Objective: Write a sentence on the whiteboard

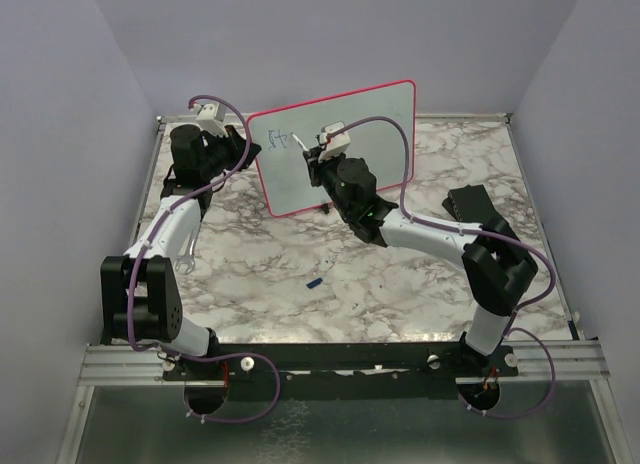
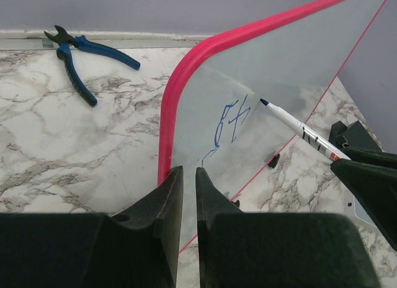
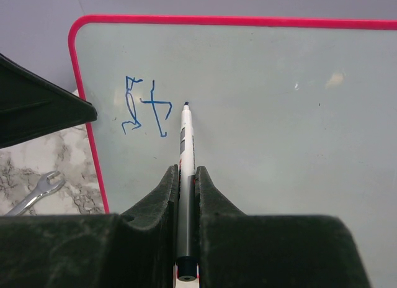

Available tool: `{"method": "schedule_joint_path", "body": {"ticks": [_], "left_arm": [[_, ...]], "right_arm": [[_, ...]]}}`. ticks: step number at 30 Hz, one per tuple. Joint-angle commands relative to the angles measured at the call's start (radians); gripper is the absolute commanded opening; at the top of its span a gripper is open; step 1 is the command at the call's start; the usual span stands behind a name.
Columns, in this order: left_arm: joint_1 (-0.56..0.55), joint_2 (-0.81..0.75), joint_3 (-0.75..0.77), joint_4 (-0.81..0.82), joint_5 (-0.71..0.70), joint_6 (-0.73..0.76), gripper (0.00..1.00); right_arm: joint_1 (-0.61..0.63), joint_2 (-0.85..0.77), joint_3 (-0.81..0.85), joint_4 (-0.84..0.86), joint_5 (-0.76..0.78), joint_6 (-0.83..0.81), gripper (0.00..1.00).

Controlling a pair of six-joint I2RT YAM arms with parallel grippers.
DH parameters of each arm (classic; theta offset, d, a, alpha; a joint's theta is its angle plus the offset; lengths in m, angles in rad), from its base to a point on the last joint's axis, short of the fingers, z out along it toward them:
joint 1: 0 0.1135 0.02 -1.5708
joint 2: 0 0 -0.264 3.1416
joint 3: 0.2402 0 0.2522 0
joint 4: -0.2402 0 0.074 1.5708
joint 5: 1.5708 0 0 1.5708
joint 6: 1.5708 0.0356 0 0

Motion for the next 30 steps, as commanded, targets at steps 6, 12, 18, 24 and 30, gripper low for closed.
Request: {"method": "schedule_joint_path", "body": {"ticks": [6, 12, 18, 24, 30], "left_arm": [[-0.008, 0.012, -0.002, 0.012, 0.016, 0.008, 0.15], [-0.01, 0.015, 0.001, 0.013, 0.016, 0.008, 0.15], [-0.01, 0.013, 0.001, 0.012, 0.017, 0.007, 0.15], [-0.009, 0.012, 0.001, 0.012, 0.016, 0.007, 0.15], [-0.01, 0.008, 0.0, 0.012, 0.014, 0.008, 0.15]], "right_arm": [[-0.011, 0.034, 0.036, -0.015, -0.008, 0.002, 0.01], [-0.011, 0.029, 0.015, -0.023, -0.021, 0.006, 0.01], [-0.011, 0.025, -0.003, -0.031, -0.037, 0.006, 0.01], [-0.011, 0.013, -0.02, -0.034, -0.033, 0.006, 0.01], [-0.011, 0.004, -0.04, -0.04, -0.02, 0.035, 0.01]]}}
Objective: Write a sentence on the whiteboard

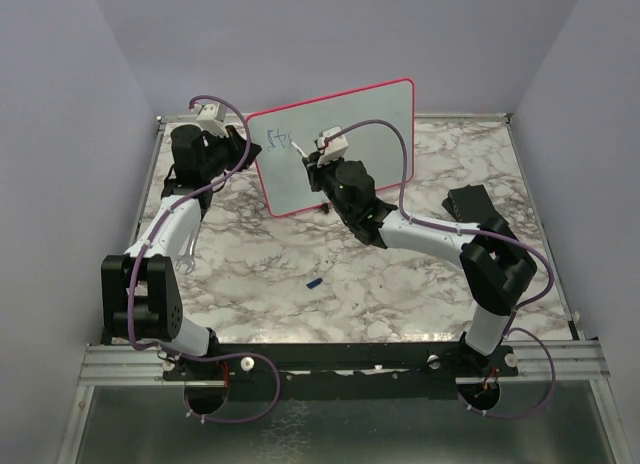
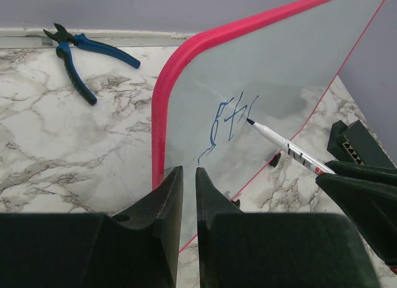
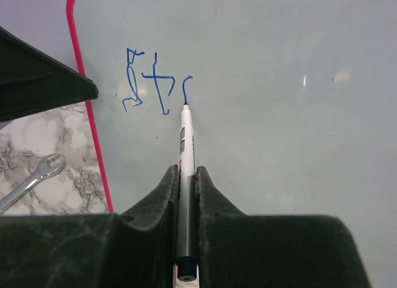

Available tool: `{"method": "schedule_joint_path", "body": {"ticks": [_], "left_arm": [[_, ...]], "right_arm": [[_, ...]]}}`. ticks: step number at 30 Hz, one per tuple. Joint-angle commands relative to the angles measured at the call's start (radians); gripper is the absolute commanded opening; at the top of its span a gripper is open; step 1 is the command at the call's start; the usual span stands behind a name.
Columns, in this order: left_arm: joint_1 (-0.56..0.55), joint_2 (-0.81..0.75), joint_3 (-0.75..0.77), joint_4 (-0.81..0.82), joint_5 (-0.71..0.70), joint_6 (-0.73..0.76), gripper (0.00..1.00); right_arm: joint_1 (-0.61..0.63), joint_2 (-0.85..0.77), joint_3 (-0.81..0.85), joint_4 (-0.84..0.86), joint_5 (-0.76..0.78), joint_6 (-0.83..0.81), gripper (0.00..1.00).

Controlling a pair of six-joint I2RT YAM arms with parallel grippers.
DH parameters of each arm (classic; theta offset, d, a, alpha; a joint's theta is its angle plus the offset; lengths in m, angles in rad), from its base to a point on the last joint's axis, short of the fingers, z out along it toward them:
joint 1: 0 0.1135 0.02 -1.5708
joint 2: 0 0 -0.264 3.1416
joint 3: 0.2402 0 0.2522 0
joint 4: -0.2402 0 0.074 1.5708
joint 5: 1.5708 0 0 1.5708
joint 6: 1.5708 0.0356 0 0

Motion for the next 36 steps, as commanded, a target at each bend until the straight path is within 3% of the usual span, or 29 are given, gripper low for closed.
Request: {"method": "schedule_joint_path", "body": {"ticks": [1, 11, 36], "left_arm": [[-0.006, 0.0, -0.001, 0.012, 0.014, 0.008, 0.15], [-0.007, -0.002, -0.003, 0.013, 0.011, 0.009, 0.15], [-0.007, -0.003, -0.003, 0.013, 0.013, 0.01, 0.15]], "right_arm": [[-0.005, -0.005, -0.03, -0.02, 0.012, 0.032, 0.01], [-0.005, -0.018, -0.03, 0.008, 0.075, 0.017, 0.01], [-0.005, -0.003, 0.034, 0.033, 0.057, -0.026, 0.01]]}}
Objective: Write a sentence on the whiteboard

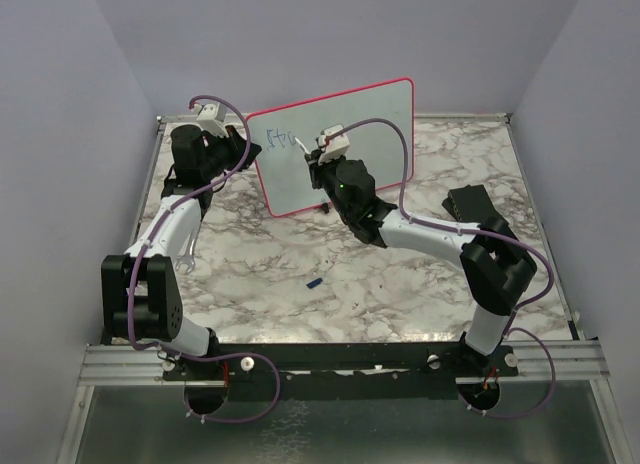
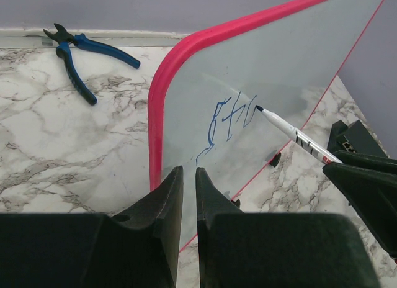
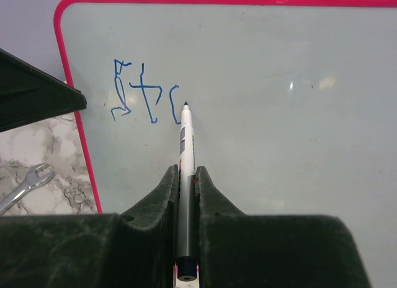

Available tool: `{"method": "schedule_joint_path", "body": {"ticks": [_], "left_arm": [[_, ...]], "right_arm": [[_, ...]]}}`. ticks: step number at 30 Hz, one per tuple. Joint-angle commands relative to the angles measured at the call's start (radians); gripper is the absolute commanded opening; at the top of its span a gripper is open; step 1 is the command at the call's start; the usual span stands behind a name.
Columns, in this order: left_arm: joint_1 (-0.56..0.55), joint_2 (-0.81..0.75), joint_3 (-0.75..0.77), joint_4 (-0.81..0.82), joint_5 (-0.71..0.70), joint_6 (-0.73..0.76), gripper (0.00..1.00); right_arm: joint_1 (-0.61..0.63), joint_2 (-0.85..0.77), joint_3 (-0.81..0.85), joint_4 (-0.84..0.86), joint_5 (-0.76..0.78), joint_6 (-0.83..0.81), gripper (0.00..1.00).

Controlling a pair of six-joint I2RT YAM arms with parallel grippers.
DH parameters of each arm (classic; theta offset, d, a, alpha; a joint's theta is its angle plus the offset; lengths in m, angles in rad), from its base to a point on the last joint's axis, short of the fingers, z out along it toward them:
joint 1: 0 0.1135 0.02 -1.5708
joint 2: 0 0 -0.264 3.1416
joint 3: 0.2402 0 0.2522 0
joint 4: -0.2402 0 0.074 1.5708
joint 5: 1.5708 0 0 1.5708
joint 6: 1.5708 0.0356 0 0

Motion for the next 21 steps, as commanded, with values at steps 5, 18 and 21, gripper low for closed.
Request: {"method": "schedule_joint_path", "body": {"ticks": [5, 18, 21], "left_arm": [[-0.006, -0.004, -0.004, 0.012, 0.012, 0.011, 0.15], [-0.006, -0.007, -0.004, 0.008, 0.006, 0.015, 0.16], [-0.006, -0.008, -0.001, -0.006, -0.003, 0.022, 0.2]], "right_arm": [[-0.005, 0.004, 0.052, 0.018, 0.01, -0.017, 0.01], [-0.005, 0.017, 0.05, -0.001, -0.014, 0.002, 0.01], [-0.005, 0.014, 0.047, -0.005, -0.023, 0.003, 0.01]]}}
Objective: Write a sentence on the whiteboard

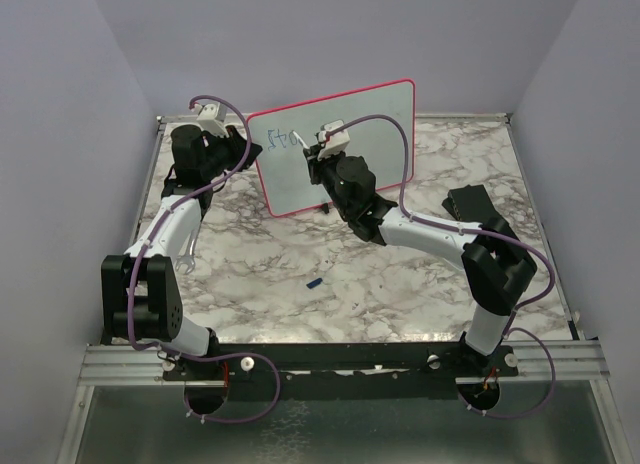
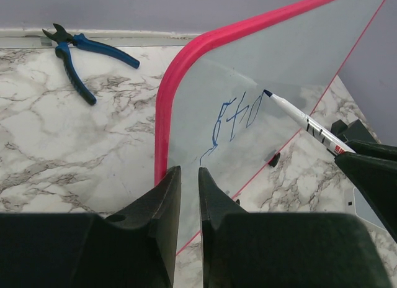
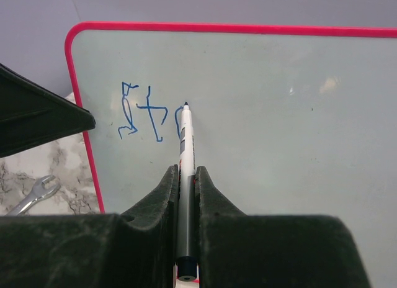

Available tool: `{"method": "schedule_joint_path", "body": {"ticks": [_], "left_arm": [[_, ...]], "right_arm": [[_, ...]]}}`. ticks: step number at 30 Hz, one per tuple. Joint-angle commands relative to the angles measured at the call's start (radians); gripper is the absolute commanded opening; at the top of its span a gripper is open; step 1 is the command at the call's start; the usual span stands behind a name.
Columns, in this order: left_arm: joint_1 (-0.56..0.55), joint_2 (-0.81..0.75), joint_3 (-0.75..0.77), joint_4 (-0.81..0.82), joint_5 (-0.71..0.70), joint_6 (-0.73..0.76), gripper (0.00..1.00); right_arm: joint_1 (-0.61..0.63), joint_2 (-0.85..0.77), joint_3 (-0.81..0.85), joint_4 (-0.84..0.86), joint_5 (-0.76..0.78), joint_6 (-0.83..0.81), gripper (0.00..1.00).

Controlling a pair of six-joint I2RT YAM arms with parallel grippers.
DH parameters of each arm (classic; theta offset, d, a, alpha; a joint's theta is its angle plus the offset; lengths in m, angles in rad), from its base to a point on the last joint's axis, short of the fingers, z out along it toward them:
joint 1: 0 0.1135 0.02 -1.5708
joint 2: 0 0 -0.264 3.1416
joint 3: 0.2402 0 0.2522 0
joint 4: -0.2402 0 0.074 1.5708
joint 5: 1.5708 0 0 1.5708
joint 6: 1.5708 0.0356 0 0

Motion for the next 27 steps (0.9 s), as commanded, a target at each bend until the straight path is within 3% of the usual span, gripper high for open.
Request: {"method": "schedule_joint_path", "body": {"ticks": [1, 27], "left_arm": [[-0.006, -0.009, -0.001, -0.01, -0.006, 0.024, 0.22], [0.051, -0.039, -0.02, -0.026, 0.002, 0.024, 0.64]], "right_arm": [[-0.005, 0.011, 0.009, -0.004, -0.025, 0.007, 0.01], [-0.041, -0.207, -0.107, -0.068, -0.122, 0.042, 0.01]]}}
